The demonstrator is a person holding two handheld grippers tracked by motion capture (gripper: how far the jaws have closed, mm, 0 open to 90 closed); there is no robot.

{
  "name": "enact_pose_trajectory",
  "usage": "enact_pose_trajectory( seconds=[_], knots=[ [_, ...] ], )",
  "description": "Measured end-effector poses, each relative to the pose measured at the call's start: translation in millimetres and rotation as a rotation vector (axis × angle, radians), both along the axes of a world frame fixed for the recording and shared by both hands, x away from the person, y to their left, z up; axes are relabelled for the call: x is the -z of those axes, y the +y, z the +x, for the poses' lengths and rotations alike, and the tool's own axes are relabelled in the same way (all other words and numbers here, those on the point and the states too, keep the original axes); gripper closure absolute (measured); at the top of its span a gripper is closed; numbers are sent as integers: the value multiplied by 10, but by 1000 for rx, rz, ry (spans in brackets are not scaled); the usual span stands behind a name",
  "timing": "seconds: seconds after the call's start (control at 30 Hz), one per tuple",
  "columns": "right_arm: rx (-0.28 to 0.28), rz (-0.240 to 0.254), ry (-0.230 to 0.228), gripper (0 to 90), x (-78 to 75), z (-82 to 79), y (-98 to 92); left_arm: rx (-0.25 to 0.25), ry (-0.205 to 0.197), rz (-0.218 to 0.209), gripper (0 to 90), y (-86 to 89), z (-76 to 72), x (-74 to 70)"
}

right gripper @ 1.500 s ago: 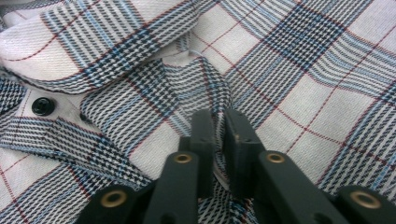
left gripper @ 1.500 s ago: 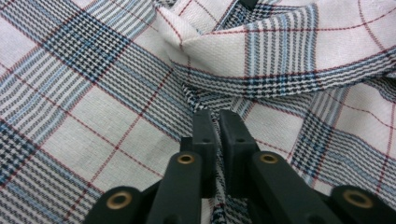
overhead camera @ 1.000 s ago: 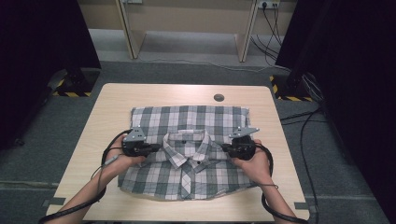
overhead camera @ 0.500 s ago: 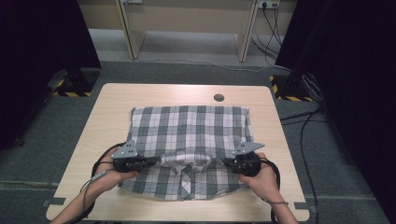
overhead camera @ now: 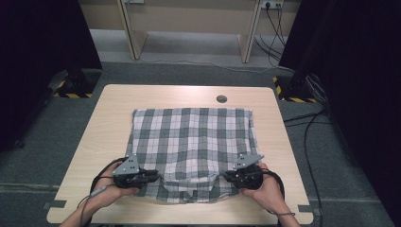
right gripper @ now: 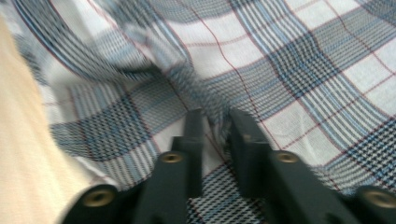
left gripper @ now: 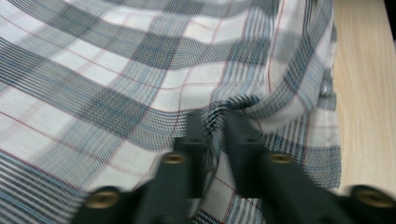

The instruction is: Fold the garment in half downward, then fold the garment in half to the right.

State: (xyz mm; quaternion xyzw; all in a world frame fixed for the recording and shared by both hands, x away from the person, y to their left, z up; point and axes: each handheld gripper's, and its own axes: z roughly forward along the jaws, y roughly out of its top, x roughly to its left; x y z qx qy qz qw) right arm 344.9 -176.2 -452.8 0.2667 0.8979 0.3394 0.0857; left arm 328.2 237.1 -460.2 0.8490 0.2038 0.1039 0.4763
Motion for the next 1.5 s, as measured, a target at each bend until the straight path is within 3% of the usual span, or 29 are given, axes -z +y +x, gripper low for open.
enact_pose_trajectory(
  seconds=[0.13, 0.27, 0.33, 0.4, 0.53, 0.67, 0.9, 1.07, 1.2, 1.33, 1.5],
  knots=[
    [24, 108, -5, 577, -133, -11, -82, -79, -23, -109, 482, 132, -26, -78],
    [161, 247, -47, 496, -248, 59, -240, -197, 5, -204, 349, 317, 15, -122],
    [248, 267, -68, 464, -247, 153, -323, -224, 10, -221, 302, 355, 34, -120],
    [316, 269, -83, 446, -227, 239, -387, -301, 44, -268, 273, 458, 104, -95],
    [419, 289, -78, 361, -151, 387, -485, -350, 58, -283, 237, 539, 172, -77],
    [475, 307, -36, 341, -91, 414, -552, -407, 61, -302, 234, 618, 243, -123],
    [535, 337, -36, 342, -76, 297, -722, -435, 40, -305, 233, 676, 270, -274],
    [556, 373, -23, 343, -133, 262, -756, -425, 24, -312, 225, 669, 230, -326],
    [568, 340, -24, 319, -184, 351, -722, -446, 37, -299, 225, 709, 246, -277],
    [589, 300, -11, 313, -197, 482, -707, -476, 77, -266, 225, 740, 312, -211],
    [613, 223, -9, 306, -147, 672, -712, -518, 117, -220, 229, 732, 512, -128]
  ],
)
